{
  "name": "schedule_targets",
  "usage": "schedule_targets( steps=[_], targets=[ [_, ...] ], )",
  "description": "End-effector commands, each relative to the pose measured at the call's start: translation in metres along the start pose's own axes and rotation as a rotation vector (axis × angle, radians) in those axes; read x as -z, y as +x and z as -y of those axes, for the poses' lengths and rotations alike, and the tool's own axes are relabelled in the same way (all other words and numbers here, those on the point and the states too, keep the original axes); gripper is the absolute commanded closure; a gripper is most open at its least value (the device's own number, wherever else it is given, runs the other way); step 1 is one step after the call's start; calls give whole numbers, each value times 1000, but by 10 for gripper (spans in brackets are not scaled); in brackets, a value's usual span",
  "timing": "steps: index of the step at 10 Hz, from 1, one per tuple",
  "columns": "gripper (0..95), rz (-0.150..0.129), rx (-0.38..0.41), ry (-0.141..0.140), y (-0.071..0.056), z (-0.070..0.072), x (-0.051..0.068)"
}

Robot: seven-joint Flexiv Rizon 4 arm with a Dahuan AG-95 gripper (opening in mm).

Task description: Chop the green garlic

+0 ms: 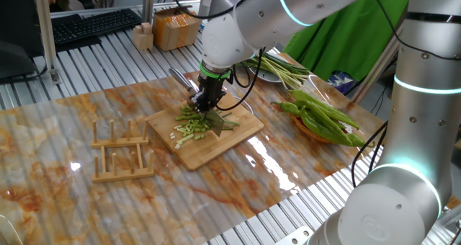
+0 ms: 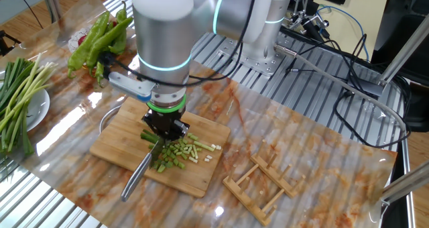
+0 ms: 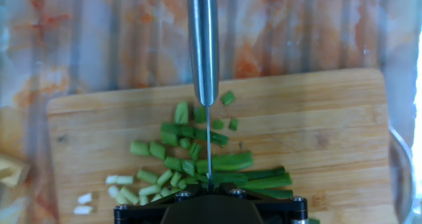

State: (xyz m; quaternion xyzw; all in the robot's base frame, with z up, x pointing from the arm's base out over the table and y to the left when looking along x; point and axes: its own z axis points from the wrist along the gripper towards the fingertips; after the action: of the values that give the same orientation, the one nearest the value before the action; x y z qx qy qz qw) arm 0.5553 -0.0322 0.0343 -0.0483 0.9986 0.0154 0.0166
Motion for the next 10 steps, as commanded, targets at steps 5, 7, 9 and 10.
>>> schedule_targets(
  steps=[5, 7, 9, 10],
  targets=[
    [950, -3, -15, 5, 0, -2, -23],
    [950, -3, -13, 10, -1, -2, -17],
    [950, -6, -11, 18, 2, -3, -11],
    [950, -12, -11, 17, 1, -3, -6]
  ],
)
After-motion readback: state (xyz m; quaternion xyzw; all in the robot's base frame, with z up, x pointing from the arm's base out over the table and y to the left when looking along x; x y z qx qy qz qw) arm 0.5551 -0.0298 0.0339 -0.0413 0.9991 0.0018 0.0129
